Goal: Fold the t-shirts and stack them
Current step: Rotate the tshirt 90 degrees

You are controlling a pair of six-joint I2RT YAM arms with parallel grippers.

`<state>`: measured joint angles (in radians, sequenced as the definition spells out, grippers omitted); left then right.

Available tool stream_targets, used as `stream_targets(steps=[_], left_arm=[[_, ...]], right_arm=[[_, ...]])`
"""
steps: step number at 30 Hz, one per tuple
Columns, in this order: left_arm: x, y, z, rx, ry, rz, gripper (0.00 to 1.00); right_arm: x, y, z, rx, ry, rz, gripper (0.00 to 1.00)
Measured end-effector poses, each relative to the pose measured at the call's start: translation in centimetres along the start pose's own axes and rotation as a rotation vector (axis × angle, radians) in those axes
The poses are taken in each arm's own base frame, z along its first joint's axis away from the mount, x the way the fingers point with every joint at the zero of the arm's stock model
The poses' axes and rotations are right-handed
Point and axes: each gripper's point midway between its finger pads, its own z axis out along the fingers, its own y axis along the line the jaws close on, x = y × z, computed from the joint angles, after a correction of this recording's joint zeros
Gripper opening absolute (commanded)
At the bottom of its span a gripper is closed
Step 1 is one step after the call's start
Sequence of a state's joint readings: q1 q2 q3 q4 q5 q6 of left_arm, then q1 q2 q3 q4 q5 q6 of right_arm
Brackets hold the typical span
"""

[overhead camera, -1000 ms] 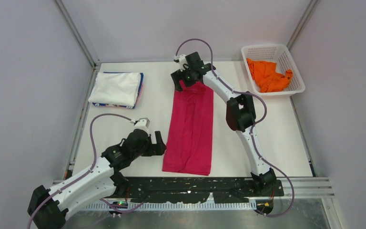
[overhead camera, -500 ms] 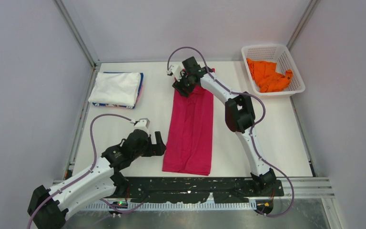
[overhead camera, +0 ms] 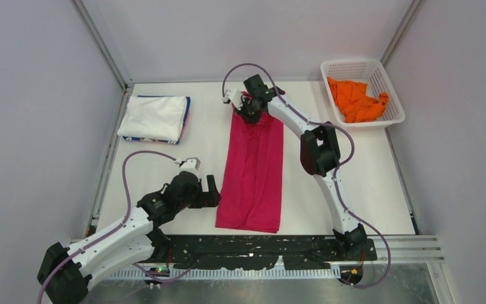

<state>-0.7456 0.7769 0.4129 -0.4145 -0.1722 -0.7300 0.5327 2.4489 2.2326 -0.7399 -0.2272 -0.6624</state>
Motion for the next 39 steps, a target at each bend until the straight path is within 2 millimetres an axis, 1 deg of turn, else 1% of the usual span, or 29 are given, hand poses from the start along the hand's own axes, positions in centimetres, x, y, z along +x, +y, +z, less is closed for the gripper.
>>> stream_targets(steps=[3, 7, 11, 14, 17, 19, 20, 21, 22, 23, 24, 25, 26, 27, 28, 29, 32, 34, 36, 38, 39], left_arm=[[0.0, 0.0, 0.0, 0.002, -0.002, 0.0, 1.0], [0.0, -0.1, 0.1, 0.001, 0.0, 0.0, 1.0], [0.2, 0.1, 0.3, -0.009, 0.012, 0.003, 1.0], [0.5, 0.3, 0.5, -0.019, 0.024, 0.006, 1.0], [0.6, 0.4, 0.6, -0.029, 0.035, 0.008, 1.0], [0.6, 0.4, 0.7, -0.031, 0.037, 0.009, 1.0], [0.6, 0.4, 0.7, -0.033, 0.038, 0.009, 1.0], [0.6, 0.4, 0.7, -0.034, 0.039, 0.009, 1.0], [0.5, 0.3, 0.7, -0.035, 0.04, 0.009, 1.0], [0.5, 0.3, 0.7, -0.035, 0.04, 0.009, 1.0], [0.5, 0.3, 0.8, -0.037, 0.042, 0.01, 1.0], [0.5, 0.3, 0.8, -0.038, 0.043, 0.011, 1.0], [0.5, 0.3, 0.8, -0.039, 0.045, 0.013, 1.0], [0.5, 0.3, 0.8, -0.04, 0.046, 0.014, 1.0], [0.4, 0.2, 0.8, -0.039, 0.045, 0.014, 1.0], [0.3, 0.2, 0.8, -0.039, 0.045, 0.014, 1.0], [0.2, 0.1, 0.8, -0.037, 0.043, 0.013, 1.0], [0.2, 0.1, 0.8, -0.036, 0.042, 0.013, 1.0], [0.2, 0.1, 0.8, -0.036, 0.041, 0.013, 1.0], [0.1, 0.0, 0.7, -0.031, 0.039, 0.012, 1.0], [0.1, -0.1, 0.7, -0.026, 0.038, 0.012, 1.0]], right_arm=[[0.0, 0.1, -0.9, -0.007, 0.011, -0.04, 0.06], [0.1, 0.3, -3.0, -0.009, 0.03, -0.104, 0.07], [0.6, 0.6, -5.1, -0.001, 0.08, -0.177, 0.07], [1.4, 1.0, -5.5, -0.006, 0.124, -0.223, 0.12], [3.0, 1.8, -5.3, -0.029, 0.187, -0.255, 0.17], [4.2, 2.4, -5.0, -0.049, 0.225, -0.267, 0.24], [4.9, 2.7, -5.0, -0.062, 0.246, -0.271, 0.38], [5.5, 3.0, -4.9, -0.073, 0.264, -0.275, 0.43], [6.1, 3.3, -4.9, -0.083, 0.286, -0.278, 0.51], [6.7, 3.5, -4.9, -0.09, 0.305, -0.283, 0.56], [7.0, 3.6, -4.8, -0.093, 0.315, -0.28, 0.68], [7.3, 3.6, -4.8, -0.091, 0.323, -0.278, 0.75], [7.3, 3.6, -4.7, -0.086, 0.32, -0.274, 0.86], [7.3, 3.6, -4.8, -0.078, 0.316, -0.265, 0.91], [7.2, 3.6, -4.8, -0.069, 0.306, -0.255, 1.0], [6.9, 3.6, -5.0, -0.057, 0.29, -0.246, 0.97], [5.4, 3.4, -6.7, -0.011, 0.205, -0.216, 0.96], [3.9, 2.9, -8.5, 0.036, 0.128, -0.195, 0.95], [2.2, 2.1, -10.8, 0.095, 0.045, -0.174, 0.95], [0.5, 0.7, -12.9, 0.159, -0.034, -0.131, 0.96], [-0.1, -0.2, -13.7, 0.191, -0.071, -0.097, 0.98]])
